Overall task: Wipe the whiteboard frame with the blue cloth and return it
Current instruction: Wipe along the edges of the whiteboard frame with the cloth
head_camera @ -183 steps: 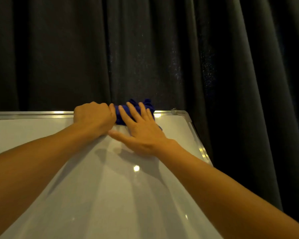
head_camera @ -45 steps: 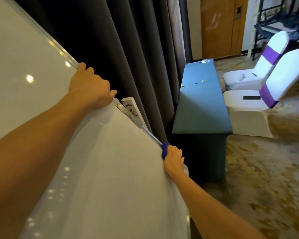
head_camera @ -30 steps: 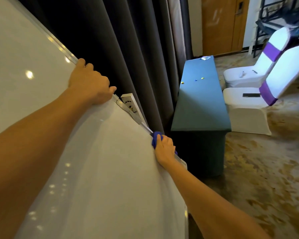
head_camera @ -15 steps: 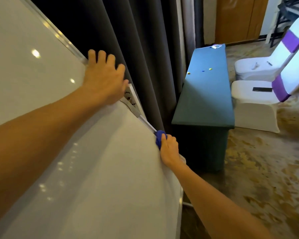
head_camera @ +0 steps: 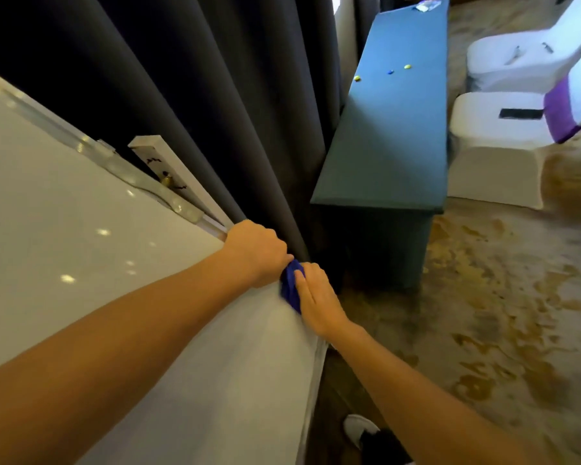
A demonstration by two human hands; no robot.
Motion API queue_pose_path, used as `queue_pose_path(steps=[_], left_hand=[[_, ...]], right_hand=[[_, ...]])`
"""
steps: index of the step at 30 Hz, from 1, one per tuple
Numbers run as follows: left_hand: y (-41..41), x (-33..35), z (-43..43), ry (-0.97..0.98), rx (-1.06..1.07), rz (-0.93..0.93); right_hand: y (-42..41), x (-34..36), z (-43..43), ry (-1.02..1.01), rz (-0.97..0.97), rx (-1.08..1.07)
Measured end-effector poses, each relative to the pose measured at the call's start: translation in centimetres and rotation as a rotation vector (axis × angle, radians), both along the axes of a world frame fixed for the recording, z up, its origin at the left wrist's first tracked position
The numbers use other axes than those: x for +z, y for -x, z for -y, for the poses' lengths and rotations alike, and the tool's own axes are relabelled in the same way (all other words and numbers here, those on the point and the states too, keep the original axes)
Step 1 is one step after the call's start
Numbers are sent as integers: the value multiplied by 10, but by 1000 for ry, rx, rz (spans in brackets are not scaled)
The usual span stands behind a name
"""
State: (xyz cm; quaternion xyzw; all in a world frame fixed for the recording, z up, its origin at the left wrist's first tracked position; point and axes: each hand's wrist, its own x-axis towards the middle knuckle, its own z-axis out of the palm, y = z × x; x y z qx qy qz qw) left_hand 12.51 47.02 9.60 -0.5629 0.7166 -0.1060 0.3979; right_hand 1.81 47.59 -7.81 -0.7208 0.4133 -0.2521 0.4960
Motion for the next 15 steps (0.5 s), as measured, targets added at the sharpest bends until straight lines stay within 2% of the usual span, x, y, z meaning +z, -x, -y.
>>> queue_pose_path(steps=[2, 4, 6, 8, 9, 12, 15], left_hand=[[-5, 1, -8, 81, -18, -37], [-11, 5, -5, 171, -13, -79], [-12, 3, -5, 200, -7, -83], [-12, 3, -5, 200, 5, -94], [-9, 3, -9, 199, 15, -86], [2, 3, -28, 265, -57, -98], [30, -9, -70, 351, -84, -262]], right_hand=[[23, -20, -5, -80, -102, 21], [33, -44, 0, -334, -87, -57], [26, -44, -12, -822, 79, -229], [16, -41, -33, -1337, 347, -381], [13, -37, -41, -1467, 458, -406], [21, -24, -35, -1464, 596, -440], [30, -20, -5, -1399, 711, -446]])
